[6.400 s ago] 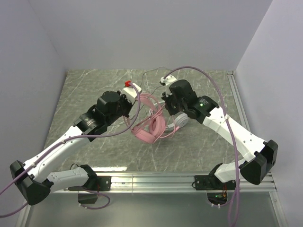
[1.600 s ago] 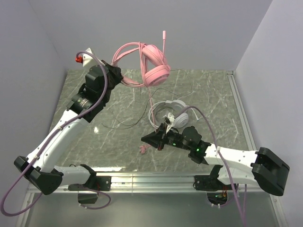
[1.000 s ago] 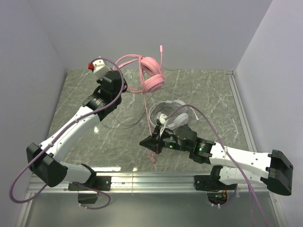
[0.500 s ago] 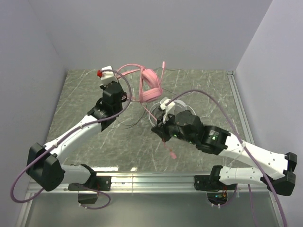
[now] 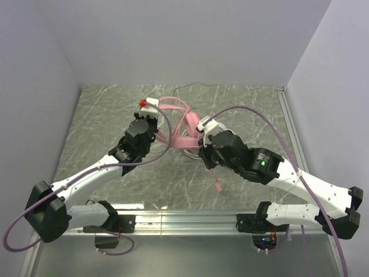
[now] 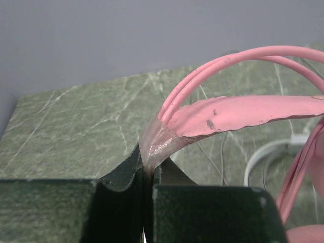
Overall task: Wrap the headphones
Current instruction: Wrap the headphone cable with the right arm
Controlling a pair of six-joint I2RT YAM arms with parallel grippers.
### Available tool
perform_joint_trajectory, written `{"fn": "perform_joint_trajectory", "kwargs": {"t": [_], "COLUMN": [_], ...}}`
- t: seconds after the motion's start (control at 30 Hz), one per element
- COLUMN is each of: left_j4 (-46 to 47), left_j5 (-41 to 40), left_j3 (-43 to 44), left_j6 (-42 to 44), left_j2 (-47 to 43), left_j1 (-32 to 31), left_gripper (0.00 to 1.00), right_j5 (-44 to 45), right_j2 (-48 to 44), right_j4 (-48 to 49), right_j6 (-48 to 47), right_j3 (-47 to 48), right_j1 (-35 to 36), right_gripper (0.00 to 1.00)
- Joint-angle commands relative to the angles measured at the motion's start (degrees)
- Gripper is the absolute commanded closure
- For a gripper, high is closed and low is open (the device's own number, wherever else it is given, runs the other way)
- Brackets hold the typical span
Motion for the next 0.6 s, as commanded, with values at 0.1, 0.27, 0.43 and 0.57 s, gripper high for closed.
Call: {"fn": "perform_joint_trajectory", "kwargs": {"t": [0.1, 0.27, 0.43, 0.57], "left_j4": [-4.2, -8.4, -11.1, -14.3], "left_j5": [5.7, 5.9, 8.8, 10.7], "left_j3": [0.0, 1.0, 0.6, 0.3], "left_j6": [7.1, 7.7, 5.6, 4.4], "left_j2": [-4.7, -4.7, -5.5, -7.5], "left_j1": [-2.2, -5.5, -7.7, -9.1], "left_gripper": [1.00, 1.00, 1.00, 1.00], "right_j5": [8.3, 15.7, 18.3, 18.6], "right_j2": [0.1, 2.0, 2.9, 3.5], "right_j4": [-0.9, -2.0, -0.5, -0.2], "right_j6": [-2.4, -3.6, -5.4, -6.0], "right_j3": [6.3, 7.3, 7.2, 7.6], "right_j1": [-0.6, -0.6, -1.7, -4.6], "right_gripper": [1.00, 1.00, 0.98, 0.98]}}
